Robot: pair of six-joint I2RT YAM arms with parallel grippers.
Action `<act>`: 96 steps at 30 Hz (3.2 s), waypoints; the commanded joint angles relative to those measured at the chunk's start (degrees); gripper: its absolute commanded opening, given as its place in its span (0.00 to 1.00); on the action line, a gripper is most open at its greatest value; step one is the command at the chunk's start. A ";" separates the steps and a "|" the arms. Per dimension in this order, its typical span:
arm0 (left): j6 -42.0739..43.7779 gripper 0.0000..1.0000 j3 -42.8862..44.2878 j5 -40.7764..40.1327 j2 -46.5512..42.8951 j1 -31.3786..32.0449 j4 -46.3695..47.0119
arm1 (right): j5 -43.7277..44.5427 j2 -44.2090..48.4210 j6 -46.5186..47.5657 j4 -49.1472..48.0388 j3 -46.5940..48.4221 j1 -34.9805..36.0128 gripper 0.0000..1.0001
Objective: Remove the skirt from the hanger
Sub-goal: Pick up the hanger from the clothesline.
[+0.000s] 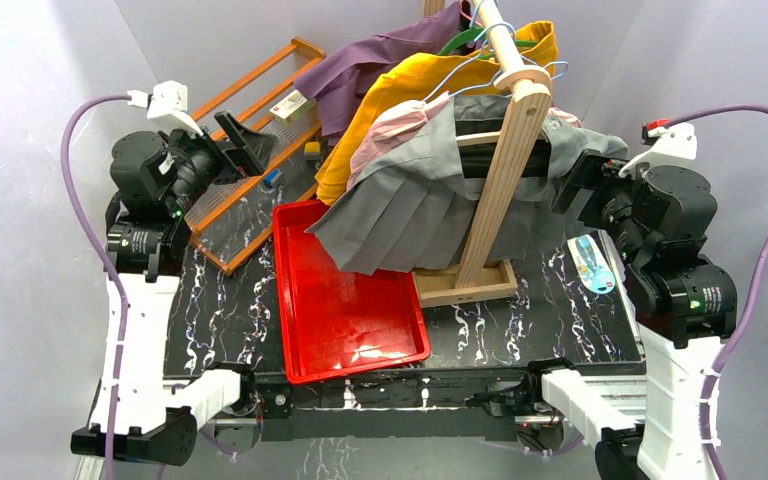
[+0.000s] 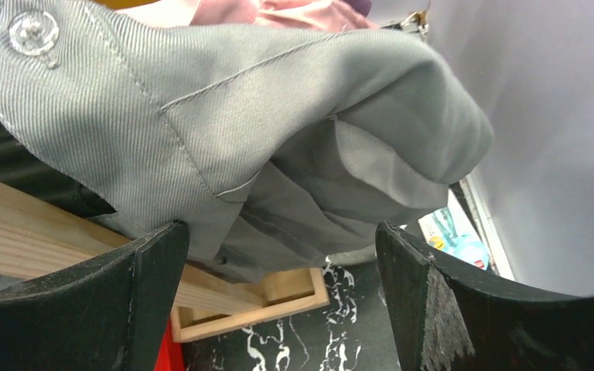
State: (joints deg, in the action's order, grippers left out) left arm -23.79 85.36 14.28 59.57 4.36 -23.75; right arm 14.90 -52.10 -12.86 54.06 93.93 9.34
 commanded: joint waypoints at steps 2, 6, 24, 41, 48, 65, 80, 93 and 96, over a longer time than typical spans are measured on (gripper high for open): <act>-2.63 0.98 1.29 14.06 4.07 -0.55 2.86 | -6.57 -0.94 -3.78 2.07 0.66 -0.37 0.98; -2.69 0.98 3.70 22.48 8.45 -0.59 3.39 | -7.50 -1.85 -5.77 7.04 1.47 -0.40 0.98; 2.29 0.98 10.97 30.80 13.83 22.86 11.51 | -10.78 5.06 -6.64 4.49 -1.25 -0.34 0.98; 13.20 0.73 16.29 30.83 24.28 27.29 11.51 | -26.39 12.06 -3.23 -10.61 -6.85 -0.33 0.98; 12.25 0.49 11.38 31.29 23.51 30.73 16.12 | -26.23 11.93 -2.92 -10.42 -7.26 -0.31 0.99; 8.19 0.64 7.24 25.17 25.04 35.13 23.66 | -26.93 12.11 -3.40 -10.51 -9.29 -0.29 0.98; 9.95 0.16 6.71 21.77 22.38 36.44 24.24 | -25.88 12.81 -2.77 -10.12 -8.86 -0.36 0.98; 11.05 0.00 17.18 20.17 25.79 38.98 22.54 | -25.80 13.05 -3.03 -10.12 -8.25 -0.29 0.98; 10.51 0.00 21.92 20.35 28.88 39.78 21.17 | -25.84 13.07 -3.13 -10.12 -8.15 -0.29 0.98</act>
State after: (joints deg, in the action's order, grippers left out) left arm -12.86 99.90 34.22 86.85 42.70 -5.56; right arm -11.03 -39.72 -16.34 46.52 84.58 9.32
